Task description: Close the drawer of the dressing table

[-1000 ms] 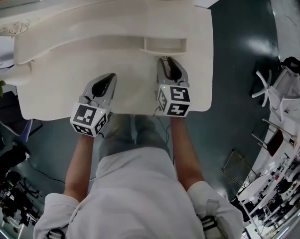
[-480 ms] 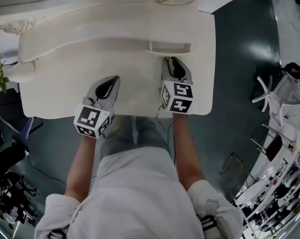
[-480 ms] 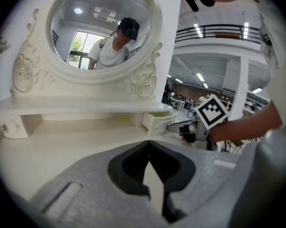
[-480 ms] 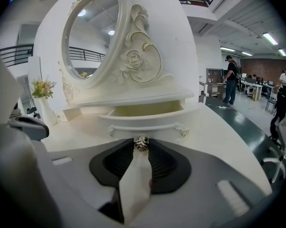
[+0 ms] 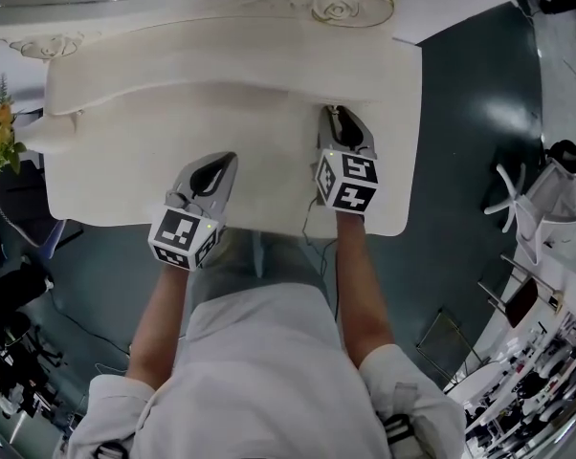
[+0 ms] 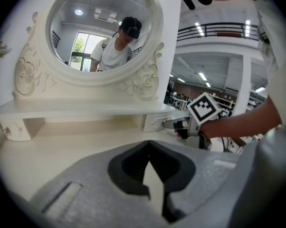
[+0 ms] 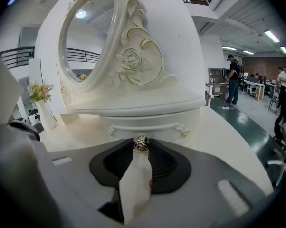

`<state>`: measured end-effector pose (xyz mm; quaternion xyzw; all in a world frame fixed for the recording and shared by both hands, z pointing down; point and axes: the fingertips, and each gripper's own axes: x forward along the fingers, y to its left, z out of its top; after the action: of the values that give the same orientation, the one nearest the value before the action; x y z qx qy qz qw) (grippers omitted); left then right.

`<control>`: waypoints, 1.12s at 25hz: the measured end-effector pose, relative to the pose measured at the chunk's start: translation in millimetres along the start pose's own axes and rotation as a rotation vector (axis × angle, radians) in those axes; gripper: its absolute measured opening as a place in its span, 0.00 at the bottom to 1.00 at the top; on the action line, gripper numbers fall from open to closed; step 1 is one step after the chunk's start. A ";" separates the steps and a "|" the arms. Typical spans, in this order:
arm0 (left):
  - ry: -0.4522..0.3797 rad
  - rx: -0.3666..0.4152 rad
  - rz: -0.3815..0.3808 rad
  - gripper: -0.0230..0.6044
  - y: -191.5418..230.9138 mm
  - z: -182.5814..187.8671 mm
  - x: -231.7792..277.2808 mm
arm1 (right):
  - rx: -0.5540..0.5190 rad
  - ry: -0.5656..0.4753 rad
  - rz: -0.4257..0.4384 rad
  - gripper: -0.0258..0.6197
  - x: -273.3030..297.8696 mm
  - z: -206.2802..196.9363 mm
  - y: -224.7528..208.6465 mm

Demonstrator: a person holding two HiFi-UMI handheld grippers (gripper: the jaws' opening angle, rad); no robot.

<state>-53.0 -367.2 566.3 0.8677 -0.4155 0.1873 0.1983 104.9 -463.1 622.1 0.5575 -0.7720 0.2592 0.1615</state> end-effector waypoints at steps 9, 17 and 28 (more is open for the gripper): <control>-0.019 -0.052 0.041 0.04 16.5 7.4 5.5 | 0.000 -0.019 0.023 0.19 17.1 11.3 -1.9; -0.018 -0.027 0.051 0.04 13.5 10.1 -0.9 | -0.017 -0.018 0.019 0.20 14.2 12.2 -1.4; -0.040 -0.037 0.067 0.04 13.8 6.6 -28.2 | -0.042 -0.011 0.014 0.20 -11.3 3.4 13.1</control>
<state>-79.3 -360.2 549.5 0.8531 -0.4515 0.1690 0.1995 96.3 -453.0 610.4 0.5498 -0.7821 0.2410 0.1673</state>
